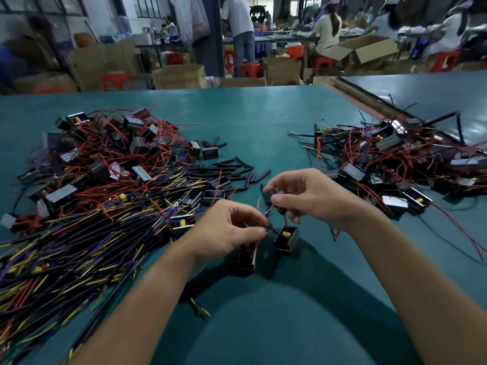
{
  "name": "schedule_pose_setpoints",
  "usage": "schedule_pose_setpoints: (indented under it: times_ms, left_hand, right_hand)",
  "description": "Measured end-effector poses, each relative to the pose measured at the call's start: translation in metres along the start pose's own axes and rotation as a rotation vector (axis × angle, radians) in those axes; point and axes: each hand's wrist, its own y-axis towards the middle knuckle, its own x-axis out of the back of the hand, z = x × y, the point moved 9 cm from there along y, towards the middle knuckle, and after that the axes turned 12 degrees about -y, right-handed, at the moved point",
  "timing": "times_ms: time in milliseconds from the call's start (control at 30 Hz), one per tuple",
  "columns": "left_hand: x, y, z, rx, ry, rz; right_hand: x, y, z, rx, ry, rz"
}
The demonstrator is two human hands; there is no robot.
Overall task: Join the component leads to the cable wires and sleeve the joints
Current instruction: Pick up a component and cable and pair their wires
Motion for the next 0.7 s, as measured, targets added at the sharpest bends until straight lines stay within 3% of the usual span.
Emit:
schedule_pose_setpoints:
  times_ms: [100,367,700]
  left_hand:
    - [0.004,0.001,0.0,-0.018,-0.012,-0.02]
    - [0.015,0.001,0.0,-0.015,-0.065,-0.087]
    - [0.012,0.004,-0.002,-0.03,0.028,-0.085]
  right_hand:
    - [-0.012,-0.007,0.001,-0.022,0.064,0.182]
    - [-0.028,-0.015,-0.008,-0.112,-0.189,0.371]
    - [-0.032,-0.016,-0.007,-0.108,-0.208,0.368]
